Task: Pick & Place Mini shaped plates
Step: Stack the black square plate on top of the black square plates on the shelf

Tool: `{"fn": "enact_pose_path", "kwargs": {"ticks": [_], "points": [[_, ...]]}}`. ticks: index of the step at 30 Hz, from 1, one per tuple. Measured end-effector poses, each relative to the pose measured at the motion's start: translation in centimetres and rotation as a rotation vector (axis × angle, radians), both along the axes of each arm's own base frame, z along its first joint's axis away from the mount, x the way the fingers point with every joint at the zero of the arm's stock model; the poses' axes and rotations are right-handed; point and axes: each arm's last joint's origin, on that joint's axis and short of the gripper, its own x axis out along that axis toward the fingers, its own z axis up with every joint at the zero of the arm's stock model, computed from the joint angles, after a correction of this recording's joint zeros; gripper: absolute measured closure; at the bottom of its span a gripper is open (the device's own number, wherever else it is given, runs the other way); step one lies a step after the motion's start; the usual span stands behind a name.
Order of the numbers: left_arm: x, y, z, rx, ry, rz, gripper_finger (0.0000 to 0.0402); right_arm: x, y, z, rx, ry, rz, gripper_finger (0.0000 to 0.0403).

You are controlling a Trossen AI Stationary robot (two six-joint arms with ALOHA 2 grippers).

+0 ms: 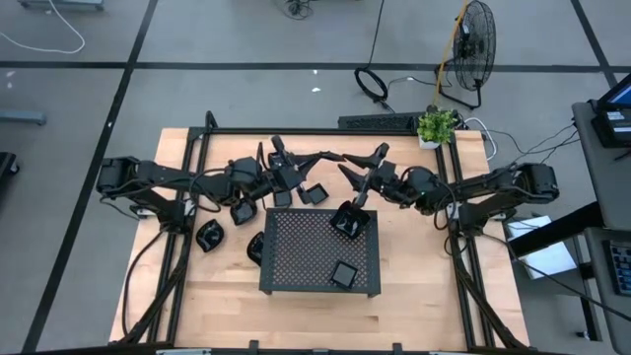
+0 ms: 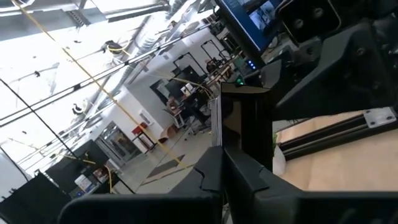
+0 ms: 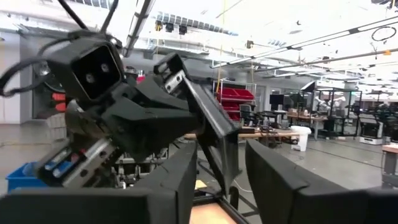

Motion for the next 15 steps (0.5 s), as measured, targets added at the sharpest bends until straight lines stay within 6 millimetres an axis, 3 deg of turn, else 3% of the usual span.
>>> {"fn": "enact_pose_path", "kwargs": {"ticks": [11,15], "points": [[0.1,-0.7,0.0,0.002,-0.001,-0.052,0.0385,0.0,0.0,-0.1,-0.056,0.031,-0.027,0.0392],[0.1,-1.6,0.0,0.007,-0.001,-0.080,0.0366,0.0,0.0,-0.1,-0.064,0.034,-0.028,0.0396]]}}
